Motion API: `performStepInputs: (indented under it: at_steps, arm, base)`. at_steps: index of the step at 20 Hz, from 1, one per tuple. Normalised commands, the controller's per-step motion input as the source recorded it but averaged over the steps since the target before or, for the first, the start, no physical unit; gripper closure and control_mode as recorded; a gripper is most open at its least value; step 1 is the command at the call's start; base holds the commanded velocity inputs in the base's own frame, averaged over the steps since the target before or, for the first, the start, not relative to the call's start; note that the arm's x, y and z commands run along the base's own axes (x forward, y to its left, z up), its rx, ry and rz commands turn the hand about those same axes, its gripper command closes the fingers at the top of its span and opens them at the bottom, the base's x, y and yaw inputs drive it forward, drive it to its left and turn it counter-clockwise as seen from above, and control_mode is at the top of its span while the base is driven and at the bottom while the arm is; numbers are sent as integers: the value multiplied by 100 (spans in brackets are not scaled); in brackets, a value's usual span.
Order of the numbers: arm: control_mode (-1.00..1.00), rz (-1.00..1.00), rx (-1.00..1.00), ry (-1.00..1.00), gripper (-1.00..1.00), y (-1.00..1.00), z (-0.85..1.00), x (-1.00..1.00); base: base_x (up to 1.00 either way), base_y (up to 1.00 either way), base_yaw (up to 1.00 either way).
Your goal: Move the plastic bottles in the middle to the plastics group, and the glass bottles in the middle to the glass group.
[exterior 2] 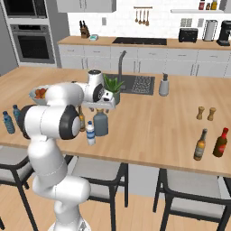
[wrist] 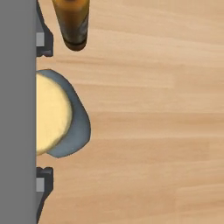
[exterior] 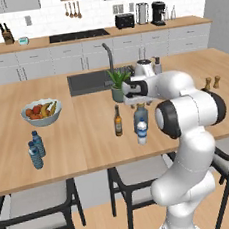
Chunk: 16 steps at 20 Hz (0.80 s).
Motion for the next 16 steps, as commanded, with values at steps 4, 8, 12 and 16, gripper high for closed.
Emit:
performStepInputs:
  at_steps: [4, 8, 12, 16]
  arm:
    - [-100, 0, 0, -8, -100, 0, -7, 4]
    - [-100, 0, 0, 0, 100, 0, -9, 0]
    - [-100, 0, 0, -1, 100, -3, -8, 0]
    - [-100, 0, 0, -1, 100, -31, -6, 6]
  base:
    - [0, 0, 0]
    - [0, 0, 0]
    - [0, 0, 0]
    - [0, 0, 0]
